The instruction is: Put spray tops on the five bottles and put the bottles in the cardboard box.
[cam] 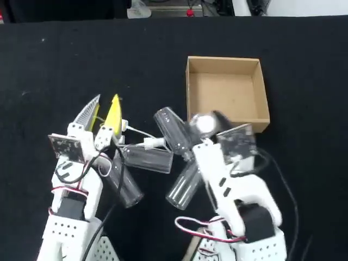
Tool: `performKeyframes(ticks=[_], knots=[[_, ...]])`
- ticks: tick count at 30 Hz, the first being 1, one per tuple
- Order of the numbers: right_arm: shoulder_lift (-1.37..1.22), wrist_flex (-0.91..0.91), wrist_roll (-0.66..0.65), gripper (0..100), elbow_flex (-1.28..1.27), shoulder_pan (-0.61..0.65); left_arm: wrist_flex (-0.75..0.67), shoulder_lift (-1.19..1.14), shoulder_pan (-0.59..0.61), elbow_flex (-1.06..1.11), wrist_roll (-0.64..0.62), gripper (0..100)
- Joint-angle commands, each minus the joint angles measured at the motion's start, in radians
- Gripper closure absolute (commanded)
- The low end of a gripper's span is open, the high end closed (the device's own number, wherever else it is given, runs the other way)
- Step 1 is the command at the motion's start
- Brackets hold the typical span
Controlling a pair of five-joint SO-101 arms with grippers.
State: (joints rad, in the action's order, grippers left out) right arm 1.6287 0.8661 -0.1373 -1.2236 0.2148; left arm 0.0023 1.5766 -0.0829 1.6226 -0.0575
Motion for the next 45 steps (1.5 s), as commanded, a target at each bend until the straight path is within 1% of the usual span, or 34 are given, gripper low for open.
performKeyframes(ticks=[1, 4, 6, 11, 17, 21, 24, 27, 30, 37, 45], knots=[[0.002, 0.021, 0.008, 98.8, 0.119, -0.087, 0.002, 0.008, 0.041, 0.079, 0.002, 87], [-0.056, 0.008, 0.008, 98.8, 0.162, -0.115, 0.020, 0.003, 0.051, 0.085, 0.005, 87], [-0.131, -0.021, 0.008, 98.8, 0.196, -0.118, 0.063, 0.008, 0.065, 0.085, 0.002, 87], [-0.414, -0.160, 0.008, 98.8, 0.291, -0.118, 0.160, 0.008, 0.061, 0.085, 0.003, 87], [-0.765, -0.391, 0.002, 98.8, 0.397, -0.121, 0.164, -0.002, 0.062, 0.085, 0.008, 87], [-0.984, -0.445, 0.011, 98.8, 0.509, -0.144, 0.166, -0.003, 0.062, 0.085, 0.008, 87], [-1.155, -0.439, 0.092, 98.8, 0.611, -0.160, 0.178, -0.003, 0.062, 0.085, 0.006, 87], [-1.290, -0.442, 0.144, 98.8, 0.685, -0.187, 0.186, -0.003, 0.062, 0.085, 0.006, 87], [-1.376, -0.448, 0.143, 98.8, 0.740, -0.206, 0.186, -0.003, 0.061, 0.085, 0.006, 87], [-1.512, -0.454, 0.143, 98.8, 0.857, -0.199, 0.187, -0.003, 0.061, 0.085, 0.006, 87], [-1.682, -0.568, 0.149, 98.8, 0.908, -0.193, 0.187, -0.003, 0.061, 0.085, 0.008, 87]])
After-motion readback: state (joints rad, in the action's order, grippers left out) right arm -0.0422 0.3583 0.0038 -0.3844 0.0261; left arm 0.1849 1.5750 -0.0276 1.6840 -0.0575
